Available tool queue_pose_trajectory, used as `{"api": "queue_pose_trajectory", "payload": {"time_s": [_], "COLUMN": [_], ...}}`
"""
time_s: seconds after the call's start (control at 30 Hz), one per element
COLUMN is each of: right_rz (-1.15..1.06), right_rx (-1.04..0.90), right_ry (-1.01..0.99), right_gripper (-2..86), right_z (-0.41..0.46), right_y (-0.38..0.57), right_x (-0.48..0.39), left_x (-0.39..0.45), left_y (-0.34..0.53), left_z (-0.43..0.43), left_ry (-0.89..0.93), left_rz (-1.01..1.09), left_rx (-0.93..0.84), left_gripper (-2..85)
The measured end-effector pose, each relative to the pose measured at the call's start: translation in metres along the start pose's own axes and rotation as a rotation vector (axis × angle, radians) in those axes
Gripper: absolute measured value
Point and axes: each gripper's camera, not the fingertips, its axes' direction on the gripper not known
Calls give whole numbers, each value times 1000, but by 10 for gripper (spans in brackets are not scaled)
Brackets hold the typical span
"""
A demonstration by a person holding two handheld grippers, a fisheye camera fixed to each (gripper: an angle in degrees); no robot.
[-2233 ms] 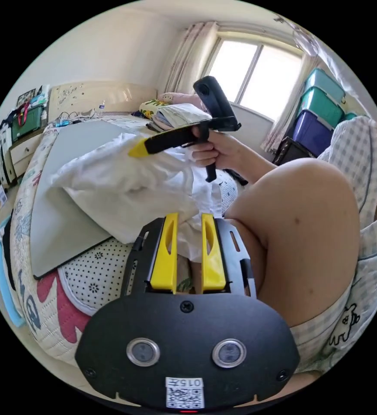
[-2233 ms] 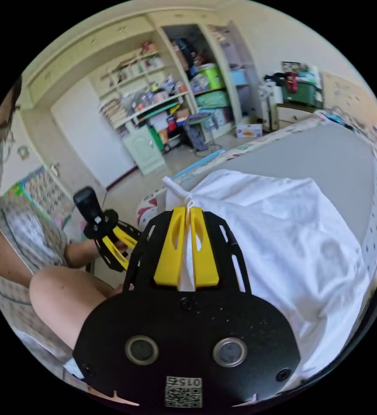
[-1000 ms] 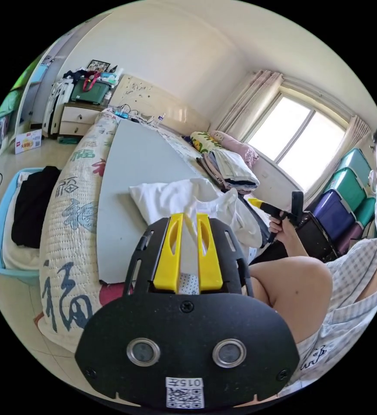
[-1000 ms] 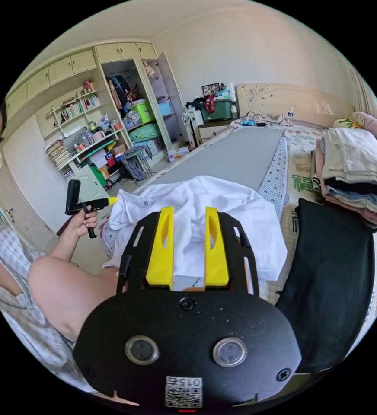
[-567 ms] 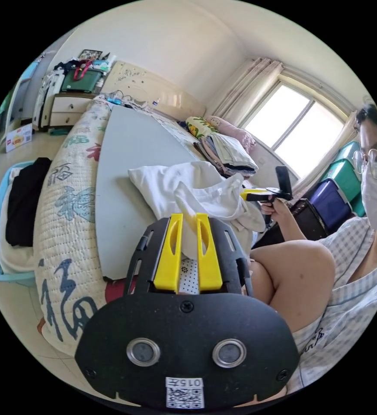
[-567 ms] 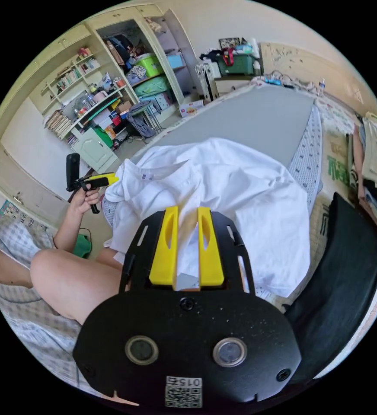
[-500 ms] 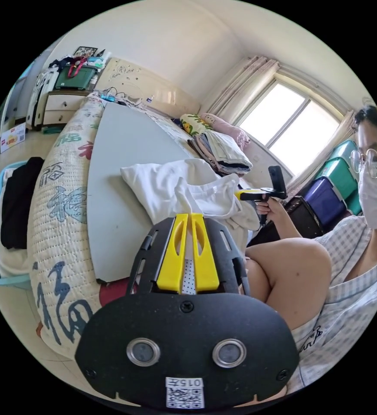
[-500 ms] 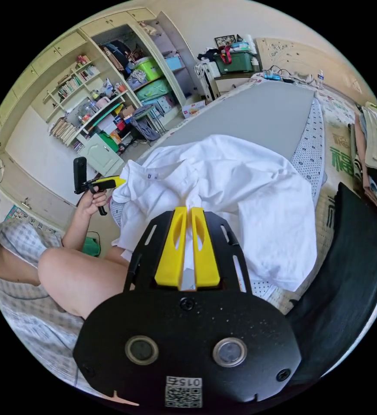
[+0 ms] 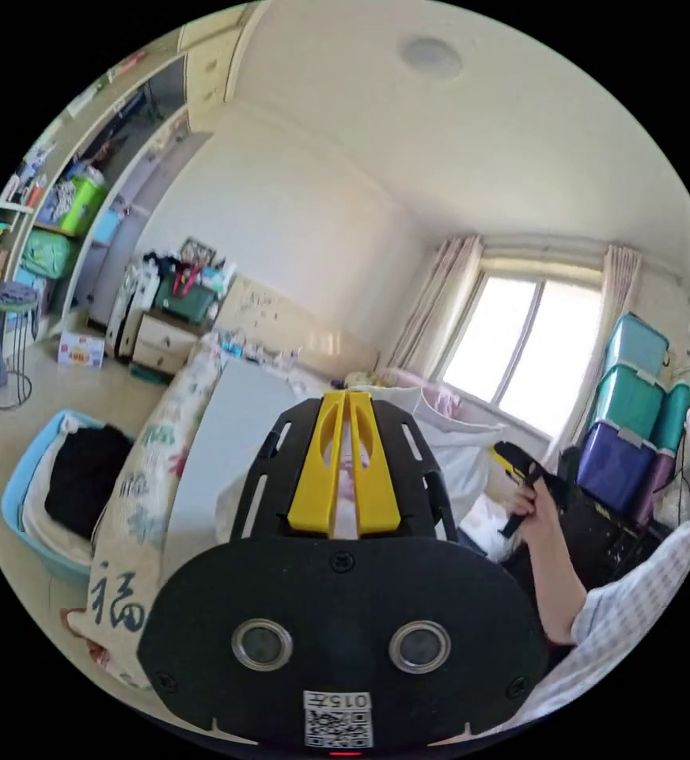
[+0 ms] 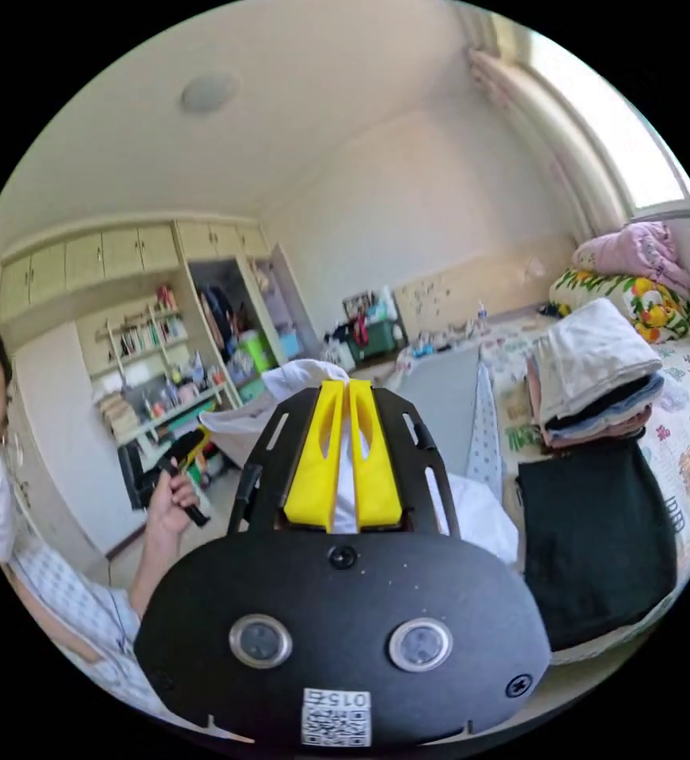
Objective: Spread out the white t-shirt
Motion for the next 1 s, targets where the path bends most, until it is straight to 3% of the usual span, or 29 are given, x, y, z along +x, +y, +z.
{"api": "queue_pose_trajectory", "payload": {"time_s": [0.07, 0.23, 0.37, 0.53, 0.67, 0.8, 1.0], "right_rz": [32, -127, -286, -376, -449, -465, -480], "right_rx": [205, 445, 580, 691, 737, 642, 385], "right_ry": [-57, -99, -58, 13, 133, 169, 288], "right_gripper": [2, 1, 0, -2, -2, -2, -1], "right_z": [-58, -162, -232, -258, -219, -142, 84], "right_y": [-11, -46, -75, -87, -97, -129, -198], "right_x": [-31, -111, -160, -188, -184, -158, -82], "left_x": [45, 128, 186, 228, 231, 202, 102], "left_y": [-26, -63, -90, -101, -97, -99, -116], "left_z": [-24, -82, -121, -134, -110, -60, 81], "left_ry": [45, 72, 78, -17, -96, -173, -282], "left_rz": [-9, 76, 215, 388, 503, 517, 420], "left_rx": [176, 490, 628, 734, 728, 650, 358], "left_gripper": [-8, -8, -8, -8, -8, -8, -7]}}
